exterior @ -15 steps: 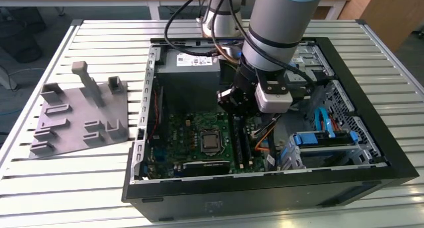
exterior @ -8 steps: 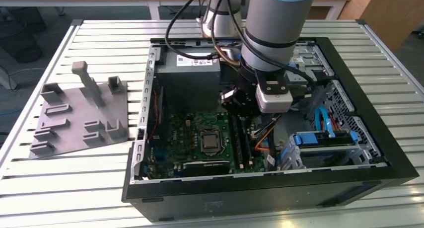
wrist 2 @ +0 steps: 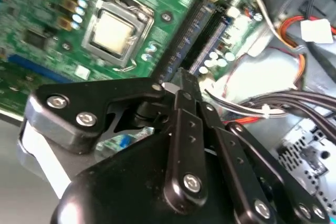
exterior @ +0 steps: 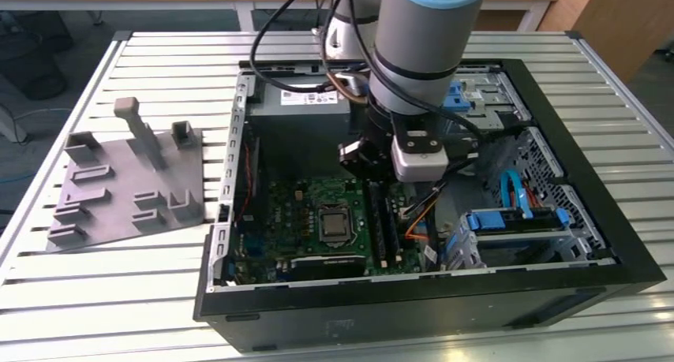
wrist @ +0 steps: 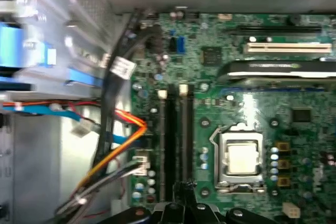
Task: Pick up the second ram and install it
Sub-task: 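Insert the second ram into the second slot, then press down the second ram until it locks into place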
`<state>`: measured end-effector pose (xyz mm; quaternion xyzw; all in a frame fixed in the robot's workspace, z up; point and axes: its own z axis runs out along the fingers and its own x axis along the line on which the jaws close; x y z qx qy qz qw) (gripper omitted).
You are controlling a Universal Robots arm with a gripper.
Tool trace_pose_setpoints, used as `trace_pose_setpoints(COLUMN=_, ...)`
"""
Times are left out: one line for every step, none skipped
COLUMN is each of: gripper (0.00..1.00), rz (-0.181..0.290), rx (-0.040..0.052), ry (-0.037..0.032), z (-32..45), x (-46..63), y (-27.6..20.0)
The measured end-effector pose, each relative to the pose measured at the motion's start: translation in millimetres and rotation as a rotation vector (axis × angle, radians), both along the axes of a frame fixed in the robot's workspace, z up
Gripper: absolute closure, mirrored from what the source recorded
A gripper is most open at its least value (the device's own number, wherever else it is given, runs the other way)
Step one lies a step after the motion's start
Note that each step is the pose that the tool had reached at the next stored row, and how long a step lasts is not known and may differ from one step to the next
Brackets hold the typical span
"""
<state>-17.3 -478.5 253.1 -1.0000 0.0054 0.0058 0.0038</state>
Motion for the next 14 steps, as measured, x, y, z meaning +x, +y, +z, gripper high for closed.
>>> trace_pose_setpoints(gripper=0.9, rz=0.0, rx=0.0, ry=-0.0002, z=-0.1, x=-1.7, y=0.0)
trace_pose_setpoints(gripper=0.9, rz=0.0, rx=-0.0001, ry=-0.0002, z=0.0, x=-1.9, y=0.0)
trace_pose_setpoints(gripper=0.9, rz=0.0, rx=-0.0002, ry=-0.0001, z=0.0, x=-1.9, y=-0.1)
trace_pose_setpoints(gripper=0.9, rz=0.0, rx=-0.0002, ry=-0.0001, z=0.0, x=-2.0, y=0.0)
trace_pose_setpoints(gripper=0.9, rz=0.0, rx=-0.0002, ry=-0.0002, z=0.0, x=-2.0, y=-0.1)
trace_pose_setpoints(gripper=0.9, rz=0.0, rx=-0.0002, ry=-0.0001, z=0.0, x=-2.3, y=-0.1)
trace_pose_setpoints(gripper=0.9, rz=0.0, rx=-0.0002, ry=-0.0001, z=0.0, x=-2.3, y=-0.1)
trace_pose_setpoints(gripper=0.9, rz=0.0, rx=-0.0002, ry=-0.0001, z=0.0, x=-2.3, y=-0.1)
trace_pose_setpoints(gripper=0.9, rz=0.0, rx=-0.0002, ry=-0.0002, z=0.0, x=-2.3, y=-0.1)
trace_pose_setpoints(gripper=0.9, rz=0.0, rx=-0.0002, ry=-0.0002, z=0.0, x=-2.3, y=-0.1)
trace_pose_setpoints(gripper=0.9, rz=0.0, rx=-0.0002, ry=-0.0002, z=0.0, x=-2.3, y=-0.1)
trace_pose_setpoints(gripper=0.9, rz=0.0, rx=-0.0002, ry=-0.0002, z=0.0, x=-2.3, y=-0.1)
trace_pose_setpoints(gripper=0.9, rz=0.0, rx=-0.0002, ry=-0.0001, z=0.0, x=-2.3, y=-0.1)
trace_pose_setpoints(gripper=0.9, rz=0.0, rx=-0.0001, ry=-0.0001, z=0.0, x=-2.3, y=-0.1)
